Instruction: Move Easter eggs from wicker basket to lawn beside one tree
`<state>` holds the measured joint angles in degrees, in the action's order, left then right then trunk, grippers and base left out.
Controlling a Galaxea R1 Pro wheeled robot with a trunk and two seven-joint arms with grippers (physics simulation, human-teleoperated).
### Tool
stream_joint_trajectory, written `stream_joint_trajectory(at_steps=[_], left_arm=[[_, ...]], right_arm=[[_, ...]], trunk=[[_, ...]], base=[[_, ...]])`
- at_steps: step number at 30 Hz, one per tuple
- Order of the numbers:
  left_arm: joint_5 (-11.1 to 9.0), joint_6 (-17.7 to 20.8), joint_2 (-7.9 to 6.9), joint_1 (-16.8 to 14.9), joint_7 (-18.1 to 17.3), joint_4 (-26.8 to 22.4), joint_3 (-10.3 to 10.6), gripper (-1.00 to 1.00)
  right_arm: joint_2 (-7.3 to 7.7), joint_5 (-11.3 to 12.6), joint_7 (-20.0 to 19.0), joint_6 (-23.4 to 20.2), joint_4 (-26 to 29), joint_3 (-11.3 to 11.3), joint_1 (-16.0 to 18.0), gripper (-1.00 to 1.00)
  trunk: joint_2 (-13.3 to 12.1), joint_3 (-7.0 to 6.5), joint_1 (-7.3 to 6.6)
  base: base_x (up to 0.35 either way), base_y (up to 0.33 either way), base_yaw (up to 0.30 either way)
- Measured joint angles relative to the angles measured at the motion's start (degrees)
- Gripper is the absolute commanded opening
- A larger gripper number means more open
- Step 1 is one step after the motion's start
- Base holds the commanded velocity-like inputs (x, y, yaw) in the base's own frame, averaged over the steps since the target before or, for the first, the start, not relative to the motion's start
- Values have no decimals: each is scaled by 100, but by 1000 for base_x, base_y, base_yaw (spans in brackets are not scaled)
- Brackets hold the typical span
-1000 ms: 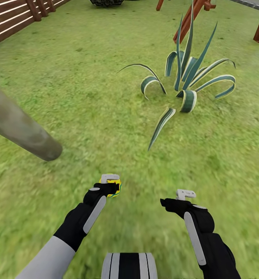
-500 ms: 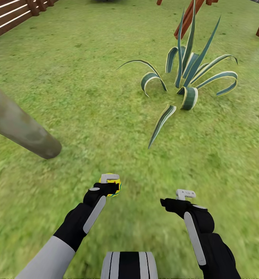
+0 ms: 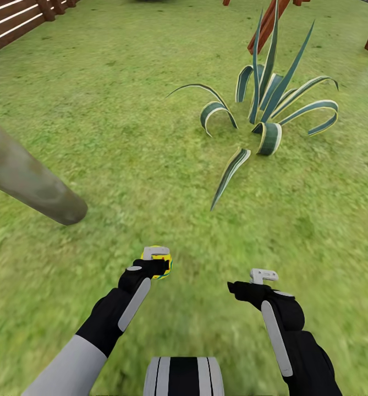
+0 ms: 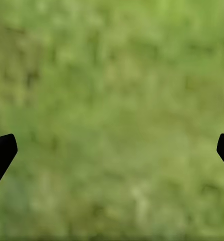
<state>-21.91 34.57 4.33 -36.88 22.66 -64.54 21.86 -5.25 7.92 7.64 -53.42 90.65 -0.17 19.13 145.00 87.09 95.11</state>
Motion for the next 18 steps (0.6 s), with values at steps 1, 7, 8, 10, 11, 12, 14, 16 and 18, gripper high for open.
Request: stream_joint_trajectory(at_steps=[1,7,8,10,11,12,14,16,18], left_arm=[[-1,-1,0,0,-3,0,0,-100],[0,2,0,0,-8,0,0,-100],[0,1,0,0,-8,0,0,-100],[0,0,0,0,-9,0,0,-100],[0,1,0,0,-9,0,0,-100],[0,1,0,0,-9,0,0,-100],[-1,2,0,0,-9,4,0,-100],[0,-2,0,0,-9,2,0,-100],[0,-3,0,0,-9,1,0,-100]], right_arm=[[0,0,0,0,0,0,0,100],[0,0,0,0,0,1,0,100],[0,0,0,0,0,-1,0,100],[0,0,0,0,0,-3,0,100],[0,0,0,0,0,-1,0,100],[0,0,0,0,0,-1,0,100],[0,0,0,0,0,-1,0,100],[0,0,0,0,0,-4,0,100],[0,0,-1,0,0,-2,0,100]], trunk=[[1,21,3],[4,67,8],[4,66,8],[4,66,8],[4,67,8],[4,67,8],[6,110,13],[8,133,15],[8,133,15]], base=[[0,0,0],[0,0,0],[0,0,0],[0,0,0],[0,0,0],[0,0,0],[0,0,0],[0,0,0],[0,0,0]])
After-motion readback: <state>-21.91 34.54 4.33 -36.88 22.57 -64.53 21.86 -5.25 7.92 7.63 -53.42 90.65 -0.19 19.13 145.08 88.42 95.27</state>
